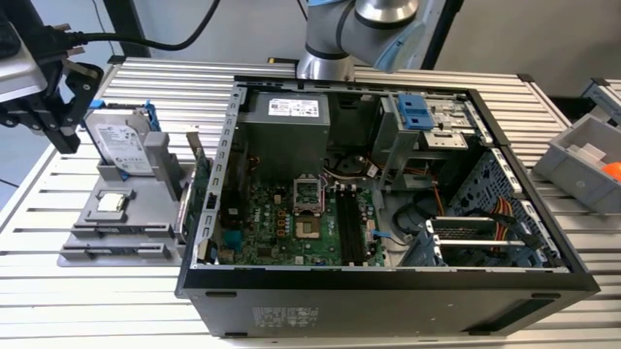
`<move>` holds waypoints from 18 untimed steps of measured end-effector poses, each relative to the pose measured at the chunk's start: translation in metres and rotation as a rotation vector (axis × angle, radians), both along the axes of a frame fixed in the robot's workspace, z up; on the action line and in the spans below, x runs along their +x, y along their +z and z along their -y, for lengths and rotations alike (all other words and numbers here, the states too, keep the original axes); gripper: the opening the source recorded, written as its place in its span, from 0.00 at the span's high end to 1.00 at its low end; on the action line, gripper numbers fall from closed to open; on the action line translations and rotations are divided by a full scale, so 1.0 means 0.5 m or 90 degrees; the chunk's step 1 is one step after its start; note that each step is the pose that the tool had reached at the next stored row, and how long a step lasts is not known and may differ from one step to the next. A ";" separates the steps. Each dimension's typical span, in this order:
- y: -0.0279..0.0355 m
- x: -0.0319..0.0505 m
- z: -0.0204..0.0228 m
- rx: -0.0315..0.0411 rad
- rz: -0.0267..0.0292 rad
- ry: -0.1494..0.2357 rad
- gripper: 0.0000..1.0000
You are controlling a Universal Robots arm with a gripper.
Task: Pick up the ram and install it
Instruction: 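Pick up the ram and move it above insertion slot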
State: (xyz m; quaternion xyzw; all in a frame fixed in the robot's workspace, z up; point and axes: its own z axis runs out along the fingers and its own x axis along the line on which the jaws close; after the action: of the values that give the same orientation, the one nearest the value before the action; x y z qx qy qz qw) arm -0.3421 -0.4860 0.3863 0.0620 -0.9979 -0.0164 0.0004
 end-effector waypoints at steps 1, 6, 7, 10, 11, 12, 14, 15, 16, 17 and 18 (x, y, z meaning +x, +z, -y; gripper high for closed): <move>0.000 0.000 0.0000 0.0000 0.0000 0.004 1.00; 0.001 0.000 0.0000 -0.0001 0.0000 0.029 1.00; 0.001 0.000 0.0000 -0.0001 -0.0001 0.035 1.00; 0.001 0.000 0.0000 -0.0001 -0.0001 0.053 1.00; 0.001 0.000 0.0000 -0.0001 -0.0001 0.060 1.00; 0.001 0.000 0.0000 -0.0001 -0.0001 0.067 1.00; 0.001 0.000 0.0000 -0.0001 -0.0001 0.080 1.00; 0.001 0.000 0.0000 -0.0001 -0.0001 0.089 1.00; 0.001 0.000 0.0000 -0.0001 -0.0001 0.096 1.00; 0.001 0.000 0.0000 -0.0001 -0.0001 0.103 1.00; 0.001 0.000 0.0000 -0.0001 -0.0001 0.110 1.00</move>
State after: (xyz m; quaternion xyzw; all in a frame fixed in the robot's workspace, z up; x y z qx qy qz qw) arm -0.3422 -0.4860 0.3869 0.1479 -0.9889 -0.0162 0.0019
